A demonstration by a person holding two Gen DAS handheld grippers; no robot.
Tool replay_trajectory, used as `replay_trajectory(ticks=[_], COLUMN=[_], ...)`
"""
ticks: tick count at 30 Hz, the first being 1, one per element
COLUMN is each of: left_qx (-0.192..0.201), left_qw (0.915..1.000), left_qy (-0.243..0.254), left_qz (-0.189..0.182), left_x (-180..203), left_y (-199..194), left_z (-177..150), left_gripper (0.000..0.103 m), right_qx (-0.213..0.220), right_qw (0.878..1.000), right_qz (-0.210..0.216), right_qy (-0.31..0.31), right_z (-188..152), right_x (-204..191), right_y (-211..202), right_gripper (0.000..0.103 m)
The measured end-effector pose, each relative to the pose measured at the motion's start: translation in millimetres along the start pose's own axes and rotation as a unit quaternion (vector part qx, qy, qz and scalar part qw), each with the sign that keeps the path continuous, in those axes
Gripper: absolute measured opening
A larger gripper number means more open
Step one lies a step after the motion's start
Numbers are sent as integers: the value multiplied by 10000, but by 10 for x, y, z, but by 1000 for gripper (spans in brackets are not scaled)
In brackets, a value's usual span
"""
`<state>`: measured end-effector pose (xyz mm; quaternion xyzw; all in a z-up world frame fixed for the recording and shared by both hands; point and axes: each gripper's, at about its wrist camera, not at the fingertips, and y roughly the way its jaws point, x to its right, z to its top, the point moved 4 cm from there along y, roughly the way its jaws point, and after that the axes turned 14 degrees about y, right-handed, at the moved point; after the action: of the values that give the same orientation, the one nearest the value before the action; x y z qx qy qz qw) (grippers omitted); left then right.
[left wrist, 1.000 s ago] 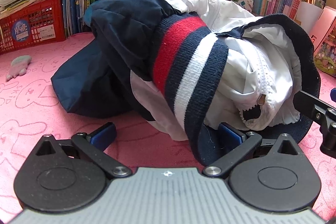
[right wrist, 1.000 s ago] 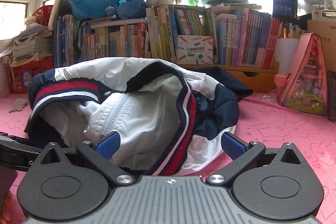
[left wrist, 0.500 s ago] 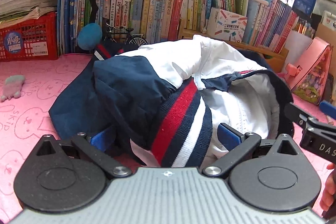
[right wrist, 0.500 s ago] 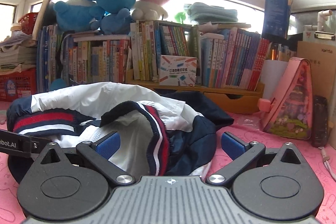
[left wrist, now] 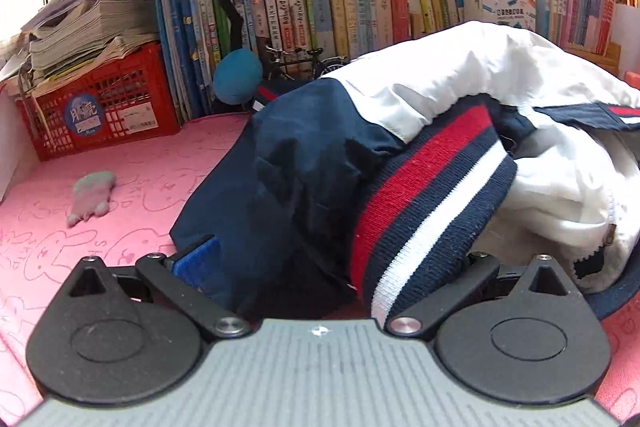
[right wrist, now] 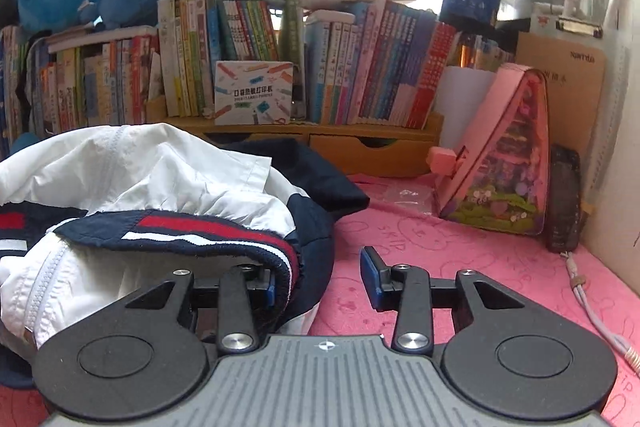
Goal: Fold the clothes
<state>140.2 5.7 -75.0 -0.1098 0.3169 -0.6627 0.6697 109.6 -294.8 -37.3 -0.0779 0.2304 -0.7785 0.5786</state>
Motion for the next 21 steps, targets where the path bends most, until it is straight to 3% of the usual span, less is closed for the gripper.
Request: replay_trajectory(ticks=[4, 7, 9, 14, 15, 18, 21], left_qx=[167, 302, 392, 822, 941, 1066, 914], left_qw=[9994, 9980, 9967, 9923, 9907, 9880, 9898], left_qy=[-280, -493, -635, -820, -854, -970, -972], left_qz=[125, 236, 309, 443, 496, 554, 510], left_x=[-247, -457, -597, -931, -1004, -1208, -1286], left_y=[-160, -314, -417, -880, -996, -1225, -1305], left_z=[-3, -16, -24, -128, -147, -209, -332], left_gripper=[103, 103, 103, 103, 103, 103, 103], right_qx=[100, 301, 406, 821, 875, 802, 702], right_qw=[9998, 9986, 9979, 9937, 9929, 9922, 9913], right_qz=[-37, -40, 81, 407, 498, 779, 795], right_qy=[-186, -432, -501, -643, -630, -560, -775], right_z=[-88, -107, -90, -21, 25, 102, 21], right_x=[159, 195, 212, 229, 241, 257, 217], right_y=[-136, -302, -439, -866, -938, -1070, -1155], right_gripper=[42, 50, 56, 57, 62, 74, 75])
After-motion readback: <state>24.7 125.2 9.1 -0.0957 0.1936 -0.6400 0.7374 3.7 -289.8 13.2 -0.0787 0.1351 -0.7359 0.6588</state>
